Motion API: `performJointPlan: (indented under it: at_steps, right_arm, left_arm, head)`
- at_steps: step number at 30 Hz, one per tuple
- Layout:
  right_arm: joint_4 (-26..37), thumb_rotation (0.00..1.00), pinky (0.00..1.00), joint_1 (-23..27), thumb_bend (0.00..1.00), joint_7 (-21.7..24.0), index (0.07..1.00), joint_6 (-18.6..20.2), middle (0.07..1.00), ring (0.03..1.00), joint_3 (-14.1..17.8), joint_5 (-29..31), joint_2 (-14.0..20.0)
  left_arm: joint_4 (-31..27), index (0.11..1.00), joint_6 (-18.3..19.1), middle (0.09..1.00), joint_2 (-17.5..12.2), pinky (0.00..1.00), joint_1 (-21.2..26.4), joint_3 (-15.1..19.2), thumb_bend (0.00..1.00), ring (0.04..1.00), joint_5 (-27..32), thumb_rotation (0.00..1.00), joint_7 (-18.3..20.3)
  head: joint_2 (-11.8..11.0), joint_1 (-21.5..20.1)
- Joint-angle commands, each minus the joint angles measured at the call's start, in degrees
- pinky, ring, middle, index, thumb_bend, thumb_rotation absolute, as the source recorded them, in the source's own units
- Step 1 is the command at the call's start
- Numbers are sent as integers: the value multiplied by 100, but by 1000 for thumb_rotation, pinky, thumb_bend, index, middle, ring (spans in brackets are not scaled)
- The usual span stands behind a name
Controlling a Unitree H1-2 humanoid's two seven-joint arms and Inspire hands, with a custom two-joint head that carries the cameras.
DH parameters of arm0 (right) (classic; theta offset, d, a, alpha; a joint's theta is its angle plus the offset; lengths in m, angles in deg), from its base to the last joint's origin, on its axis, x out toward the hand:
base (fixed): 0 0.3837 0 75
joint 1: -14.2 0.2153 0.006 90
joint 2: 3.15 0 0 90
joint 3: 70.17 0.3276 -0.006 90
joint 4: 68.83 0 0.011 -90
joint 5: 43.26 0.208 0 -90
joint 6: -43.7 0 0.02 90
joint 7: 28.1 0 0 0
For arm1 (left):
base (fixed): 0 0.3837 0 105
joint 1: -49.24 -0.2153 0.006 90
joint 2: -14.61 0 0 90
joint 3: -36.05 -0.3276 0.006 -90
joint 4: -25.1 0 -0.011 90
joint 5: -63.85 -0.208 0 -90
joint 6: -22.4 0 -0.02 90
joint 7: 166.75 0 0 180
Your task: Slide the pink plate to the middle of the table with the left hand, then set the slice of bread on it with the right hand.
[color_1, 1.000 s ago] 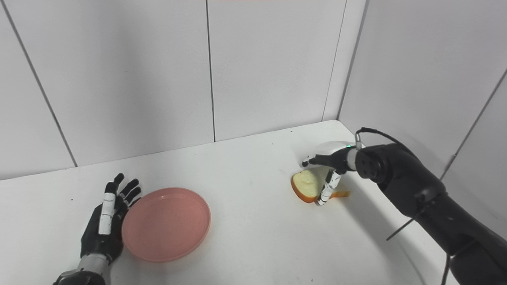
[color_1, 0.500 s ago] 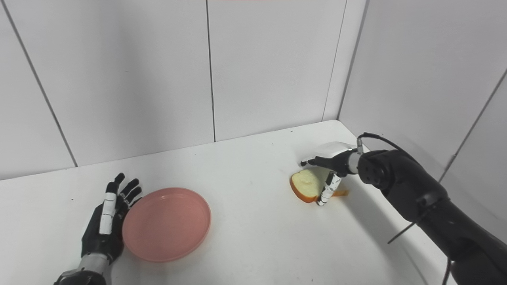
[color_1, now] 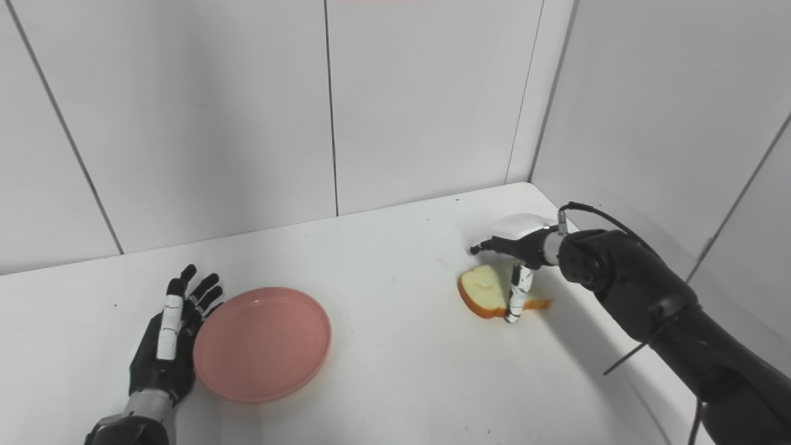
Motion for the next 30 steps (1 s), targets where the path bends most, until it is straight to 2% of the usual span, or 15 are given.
performJointPlan:
  at_steps: [1,2,3,9,19,23,30]
  right_arm:
    - [54,11,421,-51,691,184,661,218,535,478,-24,-70,115]
    - [20,7,418,-46,639,155,627,182,513,470,-30,-79,111]
    - [-5,1,418,-49,553,117,544,160,491,446,-26,-89,102]
    - [-40,0,424,-105,520,23,475,126,514,447,-8,-78,102]
    - [54,0,423,-138,520,-30,475,59,510,448,-5,-75,115]
    - [398,0,408,-115,519,84,490,122,505,440,17,-120,158]
    - [1011,0,330,13,517,-50,521,-207,481,408,273,14,248]
  left_arm:
    - [38,962,137,899,16,894,8,26,911,921,52,832,-7]
    - [30,963,147,900,16,896,7,23,911,922,48,832,-6]
    - [28,963,149,901,17,896,7,21,916,922,40,834,-12]
    - [-30,967,221,904,31,901,-1,25,917,918,57,830,-14]
    - [-56,965,237,902,44,898,-10,3,925,914,18,837,-61]
    - [-42,968,211,905,44,894,-7,-21,911,914,-5,847,-55]
    - [1,971,217,905,84,899,6,-15,926,915,-2,845,-69]
  head:
    - [29,6]
    - [35,9]
    - [35,9]
    - [56,14]
    - [62,41]
    - [63,80]
    - [51,134]
